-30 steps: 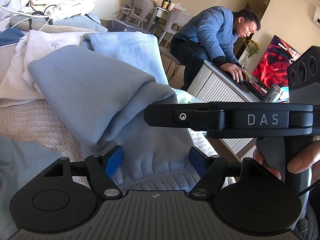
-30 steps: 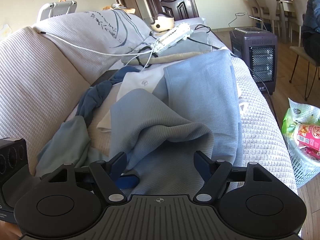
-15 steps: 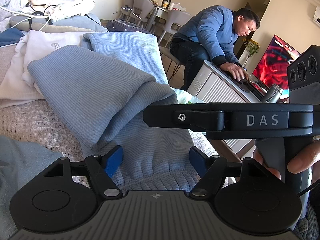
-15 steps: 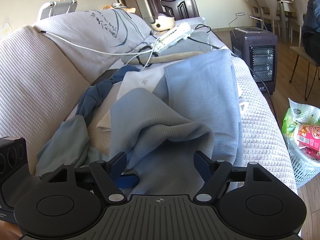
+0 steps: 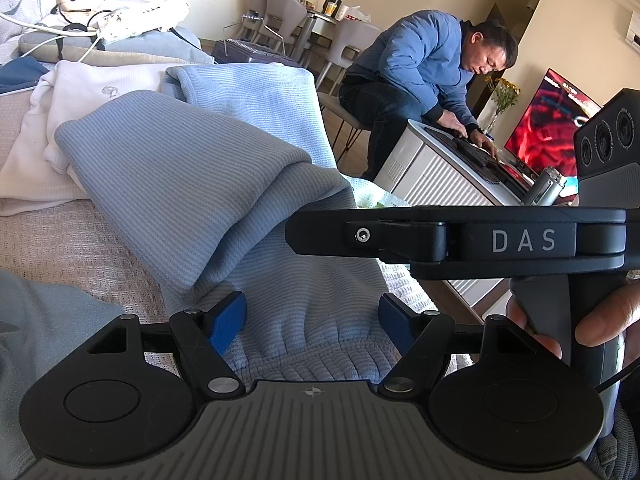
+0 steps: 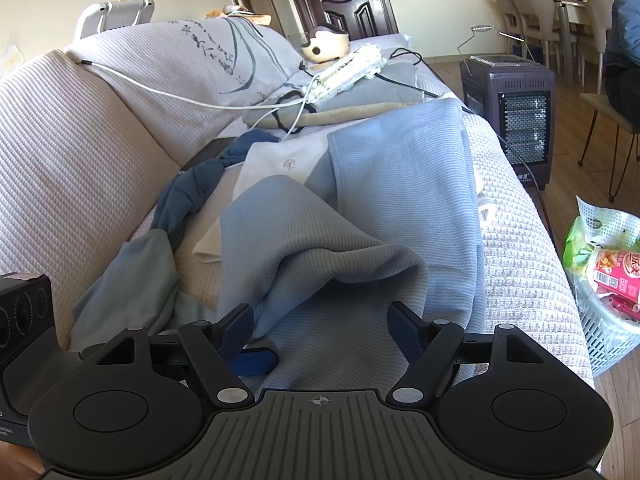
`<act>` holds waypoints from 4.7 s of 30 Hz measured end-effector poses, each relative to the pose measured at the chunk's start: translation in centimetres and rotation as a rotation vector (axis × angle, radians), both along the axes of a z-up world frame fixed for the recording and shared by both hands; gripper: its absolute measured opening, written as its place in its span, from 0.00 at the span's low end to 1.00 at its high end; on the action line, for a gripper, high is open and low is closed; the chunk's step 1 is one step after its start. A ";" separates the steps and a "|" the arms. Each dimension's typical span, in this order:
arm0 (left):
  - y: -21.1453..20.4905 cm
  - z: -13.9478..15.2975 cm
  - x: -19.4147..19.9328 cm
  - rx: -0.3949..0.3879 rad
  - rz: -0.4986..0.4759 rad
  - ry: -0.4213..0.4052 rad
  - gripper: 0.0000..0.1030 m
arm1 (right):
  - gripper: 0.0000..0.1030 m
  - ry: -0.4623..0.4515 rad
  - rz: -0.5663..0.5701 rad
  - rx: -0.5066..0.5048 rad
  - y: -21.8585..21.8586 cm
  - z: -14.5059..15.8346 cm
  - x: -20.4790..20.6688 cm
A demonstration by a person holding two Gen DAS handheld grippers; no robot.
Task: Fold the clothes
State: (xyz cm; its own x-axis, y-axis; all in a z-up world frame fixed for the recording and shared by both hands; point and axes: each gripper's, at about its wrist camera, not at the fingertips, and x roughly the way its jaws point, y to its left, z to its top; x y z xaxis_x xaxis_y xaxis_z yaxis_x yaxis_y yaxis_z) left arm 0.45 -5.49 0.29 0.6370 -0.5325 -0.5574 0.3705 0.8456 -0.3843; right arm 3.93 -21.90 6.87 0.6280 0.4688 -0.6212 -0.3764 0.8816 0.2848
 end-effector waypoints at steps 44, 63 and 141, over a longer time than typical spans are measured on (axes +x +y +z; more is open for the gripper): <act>-0.2 0.0 0.0 0.007 0.000 0.000 0.69 | 0.74 0.000 0.002 -0.015 0.1 0.0 -0.2; -0.2 0.0 -0.1 0.008 -0.001 0.000 0.69 | 0.74 0.001 0.007 -0.021 0.2 0.0 -0.2; -0.2 -0.1 0.1 0.013 -0.002 0.004 0.71 | 0.74 0.005 0.010 -0.033 0.4 -0.2 -0.1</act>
